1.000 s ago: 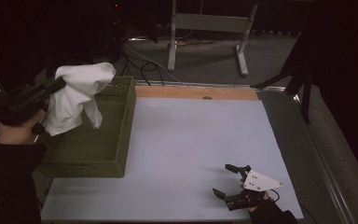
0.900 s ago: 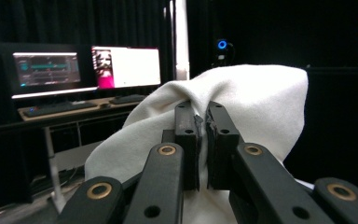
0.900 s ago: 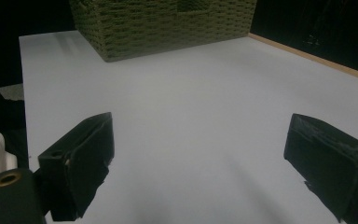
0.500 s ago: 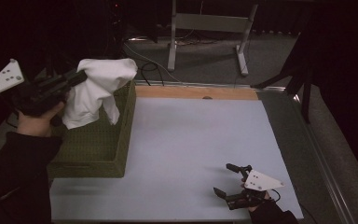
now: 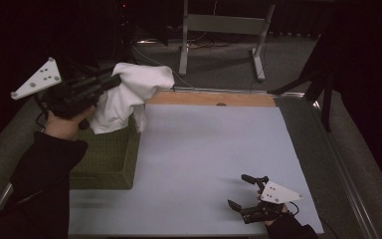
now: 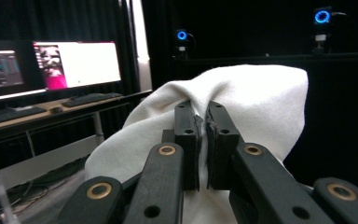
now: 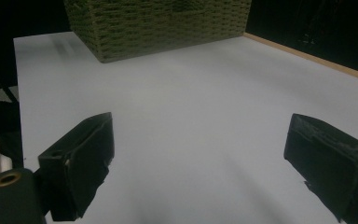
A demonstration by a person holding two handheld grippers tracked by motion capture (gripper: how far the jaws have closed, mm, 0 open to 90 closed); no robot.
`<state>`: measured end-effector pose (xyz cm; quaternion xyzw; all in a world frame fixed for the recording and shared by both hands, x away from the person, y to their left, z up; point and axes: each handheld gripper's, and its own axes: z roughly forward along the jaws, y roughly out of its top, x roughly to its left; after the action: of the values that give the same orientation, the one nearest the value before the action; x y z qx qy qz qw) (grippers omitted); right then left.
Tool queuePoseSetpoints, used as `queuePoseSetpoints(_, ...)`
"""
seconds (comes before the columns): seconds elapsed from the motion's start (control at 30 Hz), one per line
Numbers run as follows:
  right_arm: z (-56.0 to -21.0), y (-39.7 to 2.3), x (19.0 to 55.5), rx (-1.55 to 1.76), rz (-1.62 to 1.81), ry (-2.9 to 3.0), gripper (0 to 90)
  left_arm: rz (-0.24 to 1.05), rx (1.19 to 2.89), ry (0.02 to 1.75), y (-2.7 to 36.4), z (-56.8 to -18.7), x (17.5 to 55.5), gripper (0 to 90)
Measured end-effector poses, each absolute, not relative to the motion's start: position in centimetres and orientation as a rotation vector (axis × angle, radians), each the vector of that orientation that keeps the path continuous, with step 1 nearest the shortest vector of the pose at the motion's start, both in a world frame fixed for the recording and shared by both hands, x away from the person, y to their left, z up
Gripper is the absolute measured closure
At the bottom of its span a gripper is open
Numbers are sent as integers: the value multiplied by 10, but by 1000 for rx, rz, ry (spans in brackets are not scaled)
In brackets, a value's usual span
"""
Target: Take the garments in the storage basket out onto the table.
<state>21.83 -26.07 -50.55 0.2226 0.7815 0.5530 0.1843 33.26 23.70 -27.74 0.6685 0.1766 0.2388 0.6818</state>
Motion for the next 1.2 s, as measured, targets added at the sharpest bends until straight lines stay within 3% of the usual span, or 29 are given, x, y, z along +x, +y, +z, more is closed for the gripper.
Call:
queuePoseSetpoints(0.7,-505,-263,219,635,1562,2189,84,474,1544,350,168,-282,352,859)
queuePoseSetpoints(1.2,-504,-264,219,646,1553,2174,84,498,1580,392,117,-292,361,859)
